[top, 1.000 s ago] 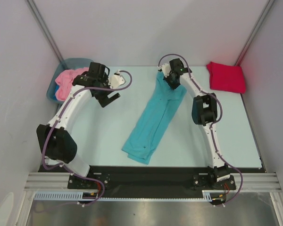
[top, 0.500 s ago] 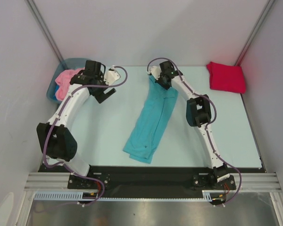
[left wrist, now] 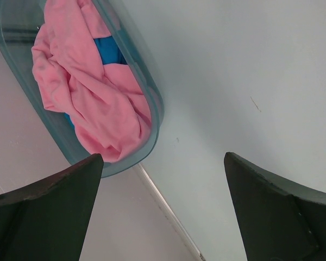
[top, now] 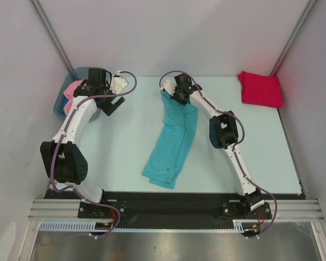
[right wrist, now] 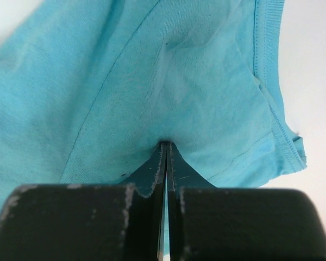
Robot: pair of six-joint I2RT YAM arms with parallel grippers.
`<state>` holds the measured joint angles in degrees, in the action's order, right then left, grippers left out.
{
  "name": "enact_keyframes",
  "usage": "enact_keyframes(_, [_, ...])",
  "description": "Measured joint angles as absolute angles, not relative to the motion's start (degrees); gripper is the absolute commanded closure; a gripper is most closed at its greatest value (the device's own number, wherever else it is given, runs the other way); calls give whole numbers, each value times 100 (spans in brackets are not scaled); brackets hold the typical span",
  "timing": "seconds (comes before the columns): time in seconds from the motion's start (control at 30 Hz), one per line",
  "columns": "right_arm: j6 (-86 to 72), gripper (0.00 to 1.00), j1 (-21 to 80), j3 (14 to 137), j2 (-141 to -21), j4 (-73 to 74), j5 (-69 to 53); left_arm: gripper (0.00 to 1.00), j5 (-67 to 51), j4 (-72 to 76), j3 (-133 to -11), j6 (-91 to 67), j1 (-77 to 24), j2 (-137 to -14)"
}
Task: Fold and stack the t-shirts
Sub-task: Fold the tshirt
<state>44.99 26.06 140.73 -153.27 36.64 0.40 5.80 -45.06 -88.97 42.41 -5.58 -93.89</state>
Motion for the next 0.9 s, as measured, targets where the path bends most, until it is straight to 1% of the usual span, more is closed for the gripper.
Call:
enact_keyframes(0.17, [4510, 100, 2707, 14073, -15375, 3500, 301, 0, 556, -4462, -8897, 4193, -556, -9391])
enact_keyframes(0.37, [4523, 100, 2762, 14090, -15522, 2934, 825, 0, 537, -4436, -8899, 4176, -554, -9439])
enact_keyframes(0.63, [4694, 100, 2676, 14084, -15777, 1927, 1354, 0, 528, -4412, -9078, 4095, -554, -9518])
enact_keyframes(0.9, [4718, 100, 2491, 13896, -15815, 1396, 1669, 0, 478, -4401, -9120, 4040, -554, -9518])
